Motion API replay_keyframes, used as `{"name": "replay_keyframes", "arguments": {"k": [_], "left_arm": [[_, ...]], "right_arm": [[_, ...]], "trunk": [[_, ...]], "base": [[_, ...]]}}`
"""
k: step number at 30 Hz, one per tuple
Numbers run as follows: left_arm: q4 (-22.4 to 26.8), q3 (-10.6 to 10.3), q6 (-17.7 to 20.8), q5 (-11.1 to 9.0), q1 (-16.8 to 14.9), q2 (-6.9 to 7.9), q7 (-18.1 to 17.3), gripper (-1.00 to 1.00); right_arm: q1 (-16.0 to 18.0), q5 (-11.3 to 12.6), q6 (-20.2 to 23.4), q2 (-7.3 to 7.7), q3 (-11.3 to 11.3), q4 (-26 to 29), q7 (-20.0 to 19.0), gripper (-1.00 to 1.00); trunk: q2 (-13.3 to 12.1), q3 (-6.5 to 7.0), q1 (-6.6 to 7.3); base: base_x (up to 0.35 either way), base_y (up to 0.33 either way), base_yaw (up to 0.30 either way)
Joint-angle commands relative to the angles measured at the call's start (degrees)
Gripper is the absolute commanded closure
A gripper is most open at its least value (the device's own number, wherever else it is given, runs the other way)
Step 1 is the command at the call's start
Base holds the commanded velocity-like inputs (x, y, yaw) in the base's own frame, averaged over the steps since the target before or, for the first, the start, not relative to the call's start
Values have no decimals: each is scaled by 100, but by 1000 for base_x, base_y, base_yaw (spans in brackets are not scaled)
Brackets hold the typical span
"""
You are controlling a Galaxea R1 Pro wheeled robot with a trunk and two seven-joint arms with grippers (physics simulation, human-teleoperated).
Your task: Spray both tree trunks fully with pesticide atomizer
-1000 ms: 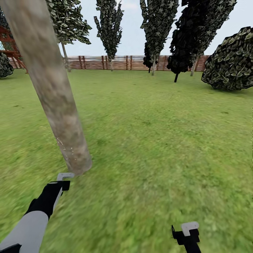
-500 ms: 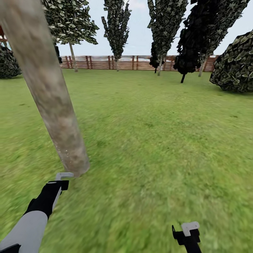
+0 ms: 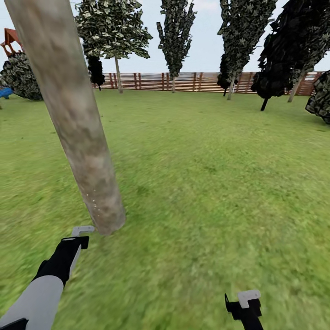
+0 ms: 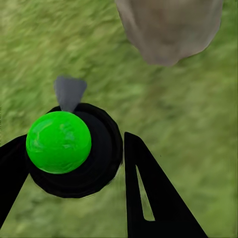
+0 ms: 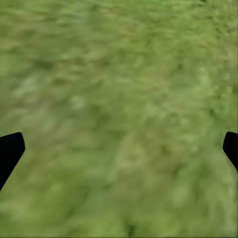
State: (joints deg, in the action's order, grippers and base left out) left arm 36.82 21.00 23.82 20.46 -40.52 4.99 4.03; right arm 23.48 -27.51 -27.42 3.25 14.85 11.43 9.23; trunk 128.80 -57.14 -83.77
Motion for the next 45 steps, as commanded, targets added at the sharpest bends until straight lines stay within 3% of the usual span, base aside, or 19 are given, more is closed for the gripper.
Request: {"name": "replay_keyframes", "arguments": {"k": [1, 16, 32, 39, 42, 45], "left_arm": [[0, 0, 0, 3, 0, -2, 1, 100], [0, -5, 7, 2, 0, -16, 1, 100], [-8, 1, 9, -6, 0, -16, 1, 100], [104, -13, 35, -39, -71, -25, -38, 100], [164, -61, 106, -44, -460, -92, -432, 100], [174, -96, 270, -32, -726, -42, -830, 100]], "right_arm": [[0, 0, 0, -3, 0, 0, 0, -100], [-1, 0, 0, -9, 0, -9, 0, -100], [-1, 0, 0, -9, -5, -9, -6, -100], [0, 0, 0, 7, 0, -6, -7, -100], [-2, -8, 0, 9, 0, -2, -9, -100], [-2, -9, 0, 9, 0, 0, -9, -100]], "trunk": [[0, 0, 0], [0, 0, 0], [0, 0, 0], [0, 0, 0], [0, 0, 0], [0, 0, 0]], "base": [[285, -135, 40], [125, -222, 11], [0, -275, 256], [0, -36, 41], [0, 0, 0], [0, 0, 0]]}}
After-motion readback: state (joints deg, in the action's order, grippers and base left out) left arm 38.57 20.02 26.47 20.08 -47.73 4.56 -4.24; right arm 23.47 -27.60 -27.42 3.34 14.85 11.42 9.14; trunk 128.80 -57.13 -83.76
